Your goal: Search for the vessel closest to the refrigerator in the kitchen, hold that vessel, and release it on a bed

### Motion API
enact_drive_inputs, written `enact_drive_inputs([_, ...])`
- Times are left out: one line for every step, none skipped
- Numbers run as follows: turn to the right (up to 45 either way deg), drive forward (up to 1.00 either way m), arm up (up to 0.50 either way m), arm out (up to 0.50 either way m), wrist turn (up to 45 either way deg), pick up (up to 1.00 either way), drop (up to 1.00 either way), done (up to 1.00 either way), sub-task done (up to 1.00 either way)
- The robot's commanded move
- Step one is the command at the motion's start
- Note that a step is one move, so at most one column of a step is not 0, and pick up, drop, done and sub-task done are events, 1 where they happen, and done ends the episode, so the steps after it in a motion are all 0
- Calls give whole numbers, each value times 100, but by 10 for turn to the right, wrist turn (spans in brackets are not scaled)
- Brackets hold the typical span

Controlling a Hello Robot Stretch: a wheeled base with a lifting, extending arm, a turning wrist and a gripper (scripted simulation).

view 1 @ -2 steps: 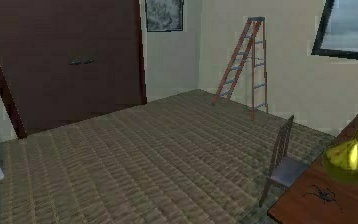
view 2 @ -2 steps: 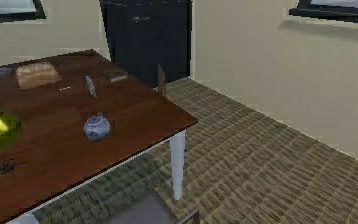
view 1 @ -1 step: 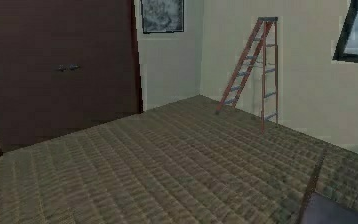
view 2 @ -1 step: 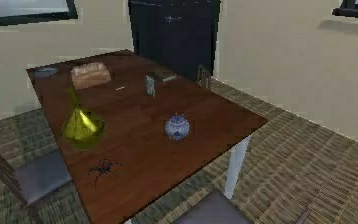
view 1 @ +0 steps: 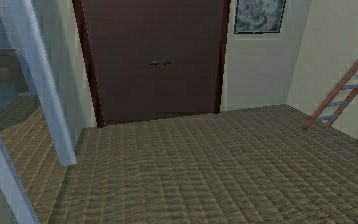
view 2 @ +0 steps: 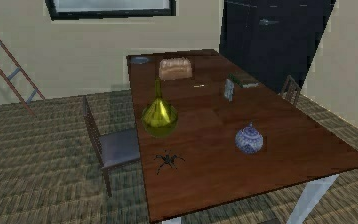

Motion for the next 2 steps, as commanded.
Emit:
enact_drive_inputs([0,0,50,0,0,0,0,0,0])
enact_drive_inputs([0,0,38,0,0,0,0,0,0])
